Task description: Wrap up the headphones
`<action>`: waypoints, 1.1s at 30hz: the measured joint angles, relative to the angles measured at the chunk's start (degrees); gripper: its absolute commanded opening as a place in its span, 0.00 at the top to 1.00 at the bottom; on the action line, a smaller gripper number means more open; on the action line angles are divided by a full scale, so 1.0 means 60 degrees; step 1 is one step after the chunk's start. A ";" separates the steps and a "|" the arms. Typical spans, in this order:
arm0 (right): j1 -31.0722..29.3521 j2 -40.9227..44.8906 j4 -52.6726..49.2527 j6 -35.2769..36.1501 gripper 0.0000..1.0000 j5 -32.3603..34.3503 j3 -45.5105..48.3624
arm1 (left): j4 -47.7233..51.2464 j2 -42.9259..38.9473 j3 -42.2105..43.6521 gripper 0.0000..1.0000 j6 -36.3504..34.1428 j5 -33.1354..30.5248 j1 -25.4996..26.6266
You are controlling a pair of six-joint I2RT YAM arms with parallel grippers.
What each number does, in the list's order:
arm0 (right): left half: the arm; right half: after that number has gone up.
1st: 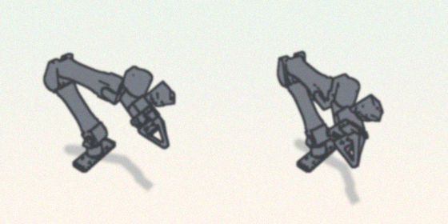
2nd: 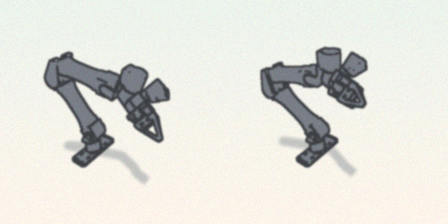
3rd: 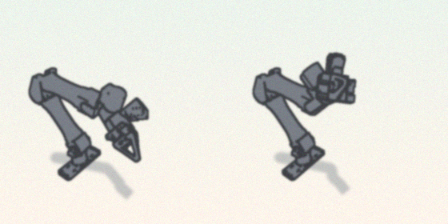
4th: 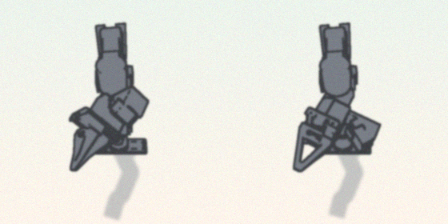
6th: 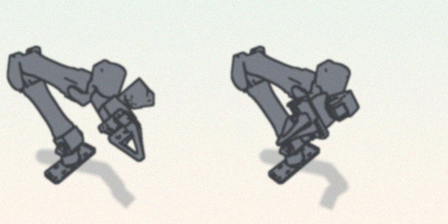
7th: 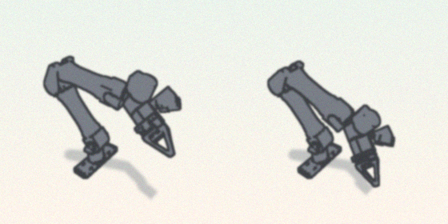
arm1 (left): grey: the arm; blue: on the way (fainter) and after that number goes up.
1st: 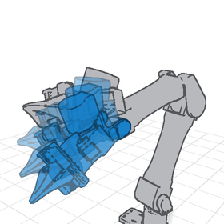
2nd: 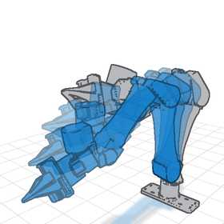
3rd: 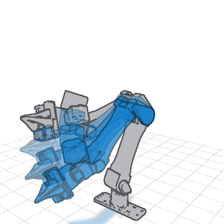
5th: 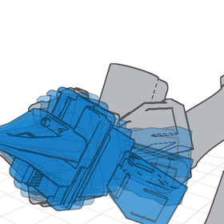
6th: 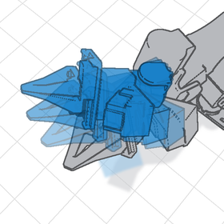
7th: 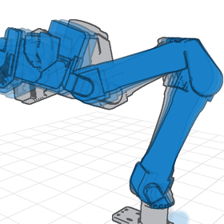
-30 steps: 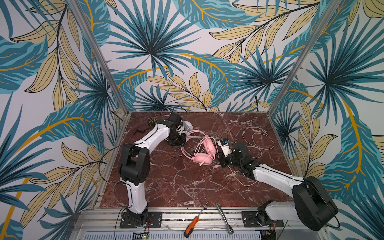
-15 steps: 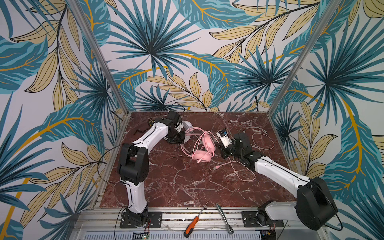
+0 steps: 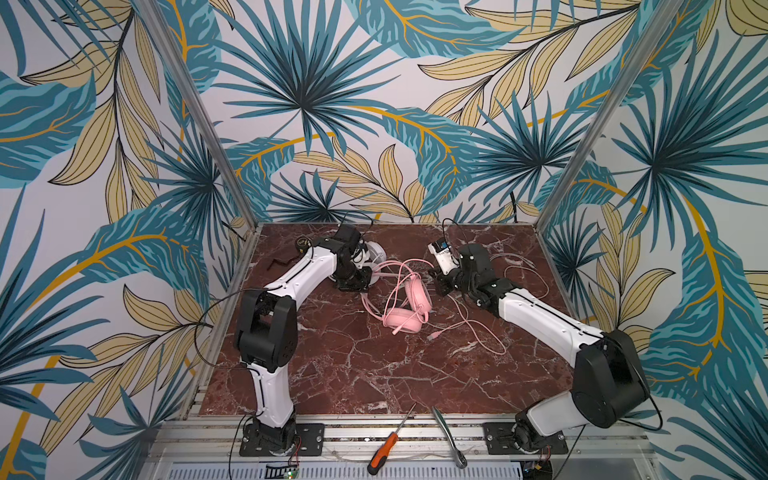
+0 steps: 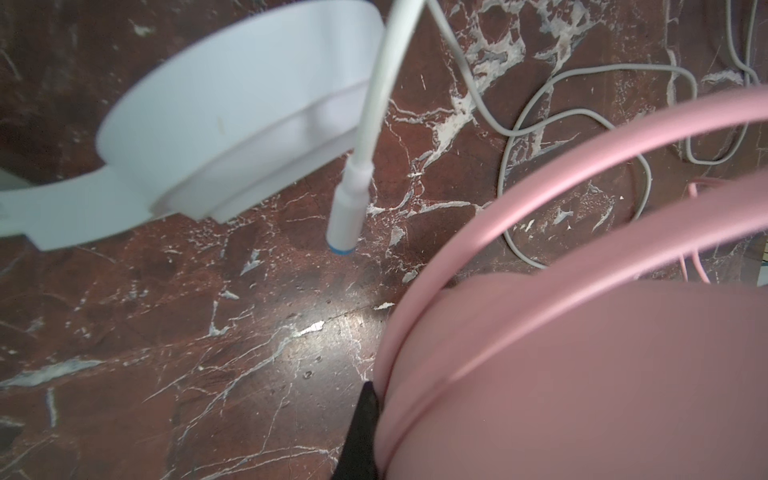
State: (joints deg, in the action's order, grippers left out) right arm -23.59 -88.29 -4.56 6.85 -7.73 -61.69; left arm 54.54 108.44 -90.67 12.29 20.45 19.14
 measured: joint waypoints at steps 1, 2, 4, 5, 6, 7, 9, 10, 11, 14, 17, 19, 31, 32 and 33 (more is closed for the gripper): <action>0.0011 -0.0102 -0.0076 -0.0062 1.00 0.0033 -0.0036 | 0.0004 -0.0036 0.0000 1.00 -0.0025 0.0036 0.0004; 0.0018 -0.0237 -0.0211 -0.0135 1.00 0.0066 -0.0091 | 0.0015 -0.0080 0.0000 1.00 -0.0055 0.0076 0.0000; 0.0033 -0.0528 -0.0397 -0.0291 1.00 0.0080 -0.0219 | 0.0025 -0.0149 0.0000 1.00 -0.0073 0.0160 0.0004; 0.0033 -0.0688 -0.0488 -0.0372 1.00 0.0076 -0.0306 | 0.0029 -0.0186 0.0000 1.00 -0.0087 0.0229 0.0004; 0.0033 -0.0841 -0.0554 -0.0459 1.00 0.0066 -0.0393 | 0.0033 -0.0204 0.0000 1.00 -0.0091 0.0288 0.0000; 0.0033 -0.0965 -0.0586 -0.0539 1.00 0.0040 -0.0455 | 0.0033 -0.0219 0.0000 1.00 -0.0095 0.0339 0.0000; 0.0036 -0.1217 -0.0637 -0.0696 1.00 -0.0011 -0.0572 | 0.0044 -0.0237 0.0000 1.00 -0.0095 0.0404 0.0000; 0.0036 -0.1282 -0.0659 -0.0765 1.00 -0.0015 -0.0590 | 0.0058 -0.0237 0.0000 1.00 -0.0124 0.0423 0.0000; 0.0040 -0.1355 -0.0681 -0.0849 1.00 -0.0040 -0.0597 | 0.0073 -0.0237 0.0000 1.00 -0.0131 0.0455 0.0000; 0.0044 -0.1504 -0.0710 -0.1035 1.00 -0.0069 -0.0634 | 0.0095 -0.0251 0.0000 1.00 -0.0127 0.0619 0.0000; 0.0062 -0.1654 -0.0670 -0.1217 0.98 -0.0186 -0.0659 | 0.0106 -0.0251 0.0000 1.00 -0.0127 0.0703 -0.0018; 0.0066 -0.1785 -0.0634 -0.1348 0.94 -0.0280 -0.0696 | 0.0120 -0.0251 0.0000 1.00 -0.0127 0.0699 -0.0022; 0.0073 -0.2113 -0.0554 -0.1789 0.79 -0.0346 -0.0703 | 0.0160 -0.0251 0.0000 1.00 -0.0084 0.0962 -0.0237; 0.0069 -0.2175 -0.0554 -0.1803 0.79 -0.0328 -0.0703 | 0.0157 -0.0255 0.0000 1.00 -0.0069 0.1082 -0.0259; 0.0069 -0.2226 -0.0554 -0.1829 0.78 -0.0321 -0.0699 | 0.0138 -0.0259 0.0000 1.00 -0.0051 0.1191 -0.0273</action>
State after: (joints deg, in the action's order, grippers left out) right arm -23.18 -101.65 -7.88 -4.12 -9.65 -65.89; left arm 55.37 106.89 -90.67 11.99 27.59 17.50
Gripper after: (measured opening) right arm 0.209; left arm 0.083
